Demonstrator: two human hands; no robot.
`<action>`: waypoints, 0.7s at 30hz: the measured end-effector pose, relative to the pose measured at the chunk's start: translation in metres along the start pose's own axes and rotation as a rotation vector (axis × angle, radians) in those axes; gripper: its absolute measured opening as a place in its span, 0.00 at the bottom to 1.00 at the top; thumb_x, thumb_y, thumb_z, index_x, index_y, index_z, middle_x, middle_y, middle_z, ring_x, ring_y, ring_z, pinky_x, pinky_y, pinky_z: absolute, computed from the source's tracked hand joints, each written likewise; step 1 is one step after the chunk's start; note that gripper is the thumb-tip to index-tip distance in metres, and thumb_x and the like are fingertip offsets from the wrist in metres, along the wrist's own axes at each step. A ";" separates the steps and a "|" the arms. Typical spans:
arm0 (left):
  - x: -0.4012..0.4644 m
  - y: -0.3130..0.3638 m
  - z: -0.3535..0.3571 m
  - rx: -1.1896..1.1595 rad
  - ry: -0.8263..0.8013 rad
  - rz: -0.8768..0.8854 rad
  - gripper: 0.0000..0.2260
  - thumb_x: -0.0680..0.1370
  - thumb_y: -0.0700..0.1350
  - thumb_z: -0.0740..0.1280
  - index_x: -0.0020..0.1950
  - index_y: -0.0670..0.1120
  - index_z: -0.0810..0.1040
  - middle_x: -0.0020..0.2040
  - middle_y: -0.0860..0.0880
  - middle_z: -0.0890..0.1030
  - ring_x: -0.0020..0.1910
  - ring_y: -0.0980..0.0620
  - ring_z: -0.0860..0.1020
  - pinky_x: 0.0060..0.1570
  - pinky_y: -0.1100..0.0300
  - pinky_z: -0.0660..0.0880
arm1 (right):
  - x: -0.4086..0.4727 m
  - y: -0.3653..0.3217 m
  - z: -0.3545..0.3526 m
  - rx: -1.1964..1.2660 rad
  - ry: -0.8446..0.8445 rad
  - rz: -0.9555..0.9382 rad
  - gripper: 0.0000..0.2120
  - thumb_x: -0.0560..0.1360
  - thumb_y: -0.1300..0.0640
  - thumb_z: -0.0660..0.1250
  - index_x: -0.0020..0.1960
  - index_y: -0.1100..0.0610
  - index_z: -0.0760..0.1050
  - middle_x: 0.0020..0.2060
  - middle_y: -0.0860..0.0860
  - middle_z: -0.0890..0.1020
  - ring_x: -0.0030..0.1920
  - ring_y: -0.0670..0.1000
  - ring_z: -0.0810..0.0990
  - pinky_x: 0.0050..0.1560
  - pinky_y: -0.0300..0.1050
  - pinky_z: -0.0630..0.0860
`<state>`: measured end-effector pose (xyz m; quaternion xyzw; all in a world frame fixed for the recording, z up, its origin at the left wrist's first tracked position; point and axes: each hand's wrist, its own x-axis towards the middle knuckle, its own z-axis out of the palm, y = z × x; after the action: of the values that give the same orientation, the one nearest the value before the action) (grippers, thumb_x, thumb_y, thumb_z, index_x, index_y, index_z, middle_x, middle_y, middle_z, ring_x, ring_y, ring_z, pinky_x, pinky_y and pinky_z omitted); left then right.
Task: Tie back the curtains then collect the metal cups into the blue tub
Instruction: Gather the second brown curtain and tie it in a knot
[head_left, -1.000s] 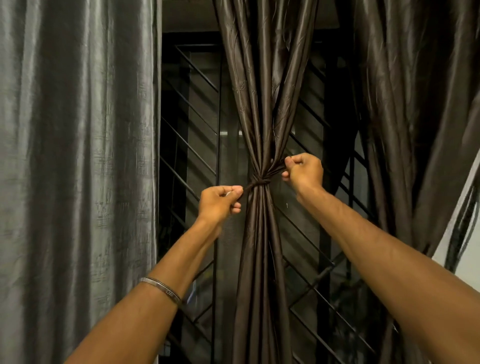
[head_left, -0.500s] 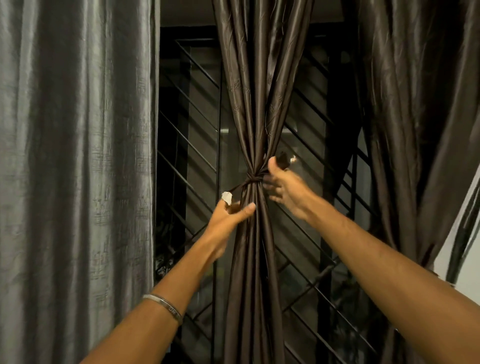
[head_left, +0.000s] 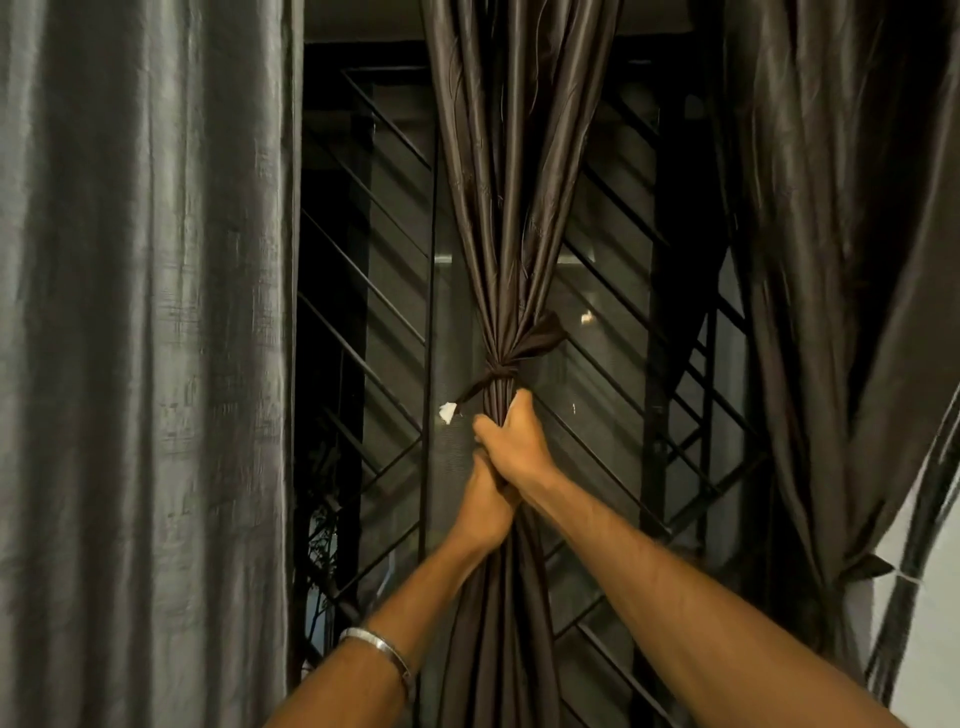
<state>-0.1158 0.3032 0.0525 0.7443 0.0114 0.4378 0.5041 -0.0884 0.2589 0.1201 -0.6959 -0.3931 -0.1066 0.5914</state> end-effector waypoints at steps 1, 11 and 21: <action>0.000 -0.002 -0.001 -0.019 -0.006 -0.015 0.14 0.85 0.35 0.48 0.68 0.48 0.62 0.55 0.57 0.73 0.48 0.75 0.75 0.46 0.78 0.72 | -0.001 0.001 0.001 -0.001 -0.004 -0.004 0.14 0.75 0.56 0.66 0.54 0.62 0.65 0.40 0.51 0.73 0.43 0.53 0.77 0.49 0.57 0.78; -0.006 -0.001 -0.035 0.525 -0.126 -0.140 0.28 0.79 0.52 0.66 0.73 0.43 0.62 0.67 0.44 0.75 0.64 0.46 0.75 0.57 0.56 0.73 | -0.009 -0.009 -0.016 -0.591 -0.094 -0.084 0.23 0.79 0.44 0.60 0.62 0.62 0.63 0.58 0.62 0.79 0.59 0.64 0.78 0.52 0.54 0.73; -0.024 0.010 -0.078 1.159 -0.197 -0.063 0.26 0.75 0.66 0.63 0.64 0.49 0.72 0.59 0.48 0.78 0.56 0.46 0.78 0.49 0.52 0.74 | -0.044 -0.032 -0.017 -1.381 -0.273 -0.594 0.10 0.77 0.57 0.63 0.55 0.56 0.79 0.51 0.53 0.82 0.51 0.56 0.83 0.38 0.46 0.74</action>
<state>-0.1862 0.3453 0.0530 0.9349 0.2242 0.2738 0.0266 -0.1337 0.2249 0.1215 -0.7797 -0.4775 -0.3959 -0.0852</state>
